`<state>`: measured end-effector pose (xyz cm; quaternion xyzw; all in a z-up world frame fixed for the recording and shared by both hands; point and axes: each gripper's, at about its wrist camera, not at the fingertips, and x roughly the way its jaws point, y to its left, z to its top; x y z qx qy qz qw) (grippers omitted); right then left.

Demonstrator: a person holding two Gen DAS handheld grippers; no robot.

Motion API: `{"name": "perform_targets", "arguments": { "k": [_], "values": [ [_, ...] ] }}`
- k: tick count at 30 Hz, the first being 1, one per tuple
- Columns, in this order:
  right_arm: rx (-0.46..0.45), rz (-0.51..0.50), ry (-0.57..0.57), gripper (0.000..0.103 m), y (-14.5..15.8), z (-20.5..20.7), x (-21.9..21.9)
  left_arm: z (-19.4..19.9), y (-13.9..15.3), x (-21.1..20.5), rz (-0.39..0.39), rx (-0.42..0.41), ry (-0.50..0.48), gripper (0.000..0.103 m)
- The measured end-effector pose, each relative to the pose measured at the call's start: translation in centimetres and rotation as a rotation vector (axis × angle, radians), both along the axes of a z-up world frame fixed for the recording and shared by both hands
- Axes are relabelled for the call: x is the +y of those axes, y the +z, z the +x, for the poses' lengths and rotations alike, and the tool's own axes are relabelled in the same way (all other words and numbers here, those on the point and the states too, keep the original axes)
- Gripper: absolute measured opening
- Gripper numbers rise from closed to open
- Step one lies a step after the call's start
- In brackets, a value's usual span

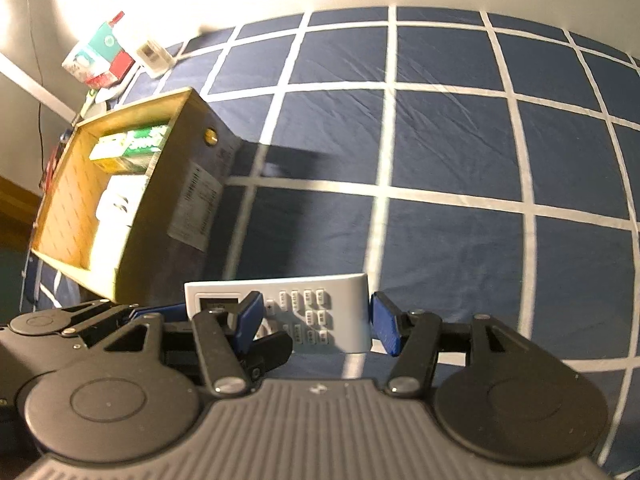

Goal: Organize objects
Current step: 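Lift the AC remote with the right gripper and carry it over the box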

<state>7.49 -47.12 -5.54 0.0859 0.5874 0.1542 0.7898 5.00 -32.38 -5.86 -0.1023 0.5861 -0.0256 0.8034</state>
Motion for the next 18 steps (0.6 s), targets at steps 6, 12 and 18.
{"name": "perform_targets", "arguments": {
  "k": [6,12,18],
  "values": [
    [-0.024,0.000,-0.064,0.058,1.8,-0.5,4.4,-0.1,1.7,4.3,0.003,-0.024,-0.061,0.075],
    [-0.052,0.001,-0.119,0.058,3.2,-1.1,9.0,-0.6,3.1,8.7,0.008,-0.052,-0.111,0.075],
    [-0.071,0.004,-0.140,0.058,4.1,-1.5,14.0,-1.2,4.0,13.4,0.015,-0.069,-0.135,0.075]
  ]
}}
